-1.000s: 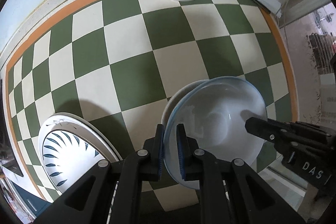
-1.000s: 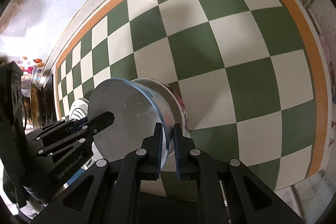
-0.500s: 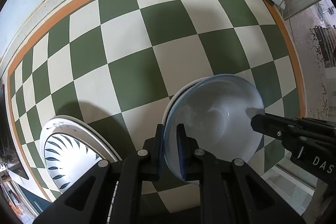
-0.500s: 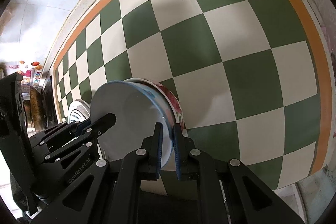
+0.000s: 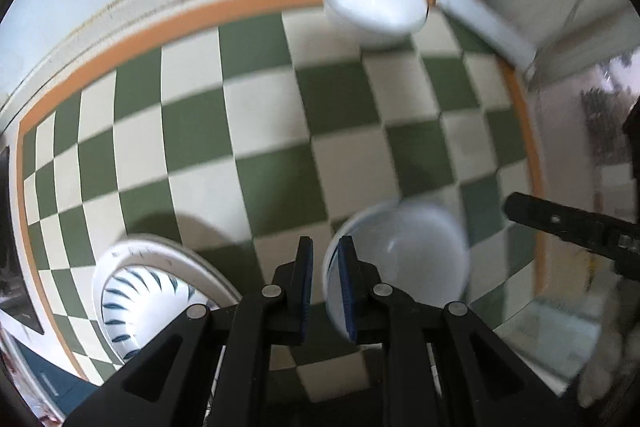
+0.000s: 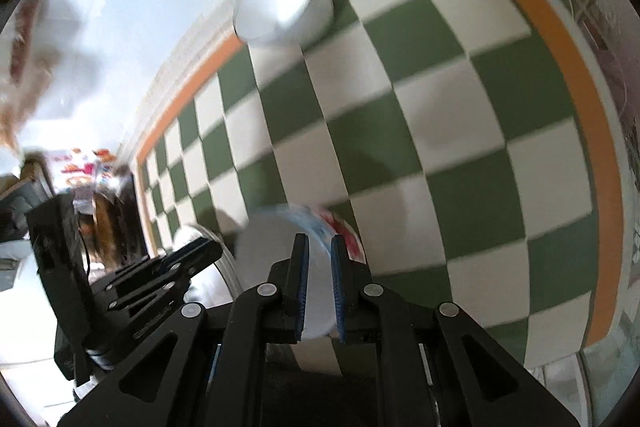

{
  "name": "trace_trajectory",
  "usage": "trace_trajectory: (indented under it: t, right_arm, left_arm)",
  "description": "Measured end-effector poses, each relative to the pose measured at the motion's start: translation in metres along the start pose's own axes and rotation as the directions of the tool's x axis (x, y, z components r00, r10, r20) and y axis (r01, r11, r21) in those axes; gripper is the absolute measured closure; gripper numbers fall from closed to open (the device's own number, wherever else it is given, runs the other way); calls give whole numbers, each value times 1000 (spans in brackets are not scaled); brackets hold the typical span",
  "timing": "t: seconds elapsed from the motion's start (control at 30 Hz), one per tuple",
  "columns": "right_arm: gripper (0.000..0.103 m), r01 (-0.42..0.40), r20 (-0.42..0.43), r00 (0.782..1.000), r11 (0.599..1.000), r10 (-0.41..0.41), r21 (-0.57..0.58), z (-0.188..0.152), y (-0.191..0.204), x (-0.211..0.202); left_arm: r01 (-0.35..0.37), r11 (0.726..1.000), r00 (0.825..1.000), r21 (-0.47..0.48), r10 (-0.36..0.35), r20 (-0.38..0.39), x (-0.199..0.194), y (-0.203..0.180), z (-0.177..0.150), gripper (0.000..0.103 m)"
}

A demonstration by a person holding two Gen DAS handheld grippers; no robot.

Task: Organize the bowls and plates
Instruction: 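Carry the nested bowls with both tools into the black-rimmed white bowl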

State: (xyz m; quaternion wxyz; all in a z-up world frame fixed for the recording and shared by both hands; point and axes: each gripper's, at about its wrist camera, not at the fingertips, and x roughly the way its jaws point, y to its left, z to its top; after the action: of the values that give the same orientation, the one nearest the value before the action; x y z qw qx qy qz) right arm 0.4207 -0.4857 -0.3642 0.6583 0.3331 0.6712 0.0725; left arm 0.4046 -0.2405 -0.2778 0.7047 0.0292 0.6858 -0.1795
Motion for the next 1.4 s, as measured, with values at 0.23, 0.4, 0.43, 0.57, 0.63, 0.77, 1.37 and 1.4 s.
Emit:
trace_trajectory:
  t: [0.23,0.4,0.43,0.57,0.63,0.77,1.37,1.4]
  right_arm:
    - [56,-47,88,995,999,45,18,72,3,-13]
    - [56,-19,137,990,1000,18,6,127,9,-8]
    - [56,-11,144,990,1000,11,0,136,11,-5]
    - [56,34,155,987,999,-30,-20,171,17,12]
    - [56,57,152,987,998,-51,-33,185,21,25]
    - [56,99,108,990,994,-93,-50,206,24,56]
    - [92,150,90,985,987,-144,-57,212,24,76]
    - [92,145,91,986,988,-140,-56,208,25,74]
  left_arm:
    - [35,994,997,-107,-27,72,3,18,88,74]
    - [79,977,996,-199,-70,50,28,33,145,74]
    - [78,976,996,-205,-69,48,32,34,152,74]
    - [76,972,997,-221,-75,14,49,31,183,74]
    - [61,976,998,-208,-63,-5,60,25,195,74]
    - [19,987,999,-158,-26,-44,84,14,210,77]
    - [-12,997,1000,-75,11,-8,86,-13,206,94]
    - [-10,997,1000,-71,10,-4,83,-15,202,94]
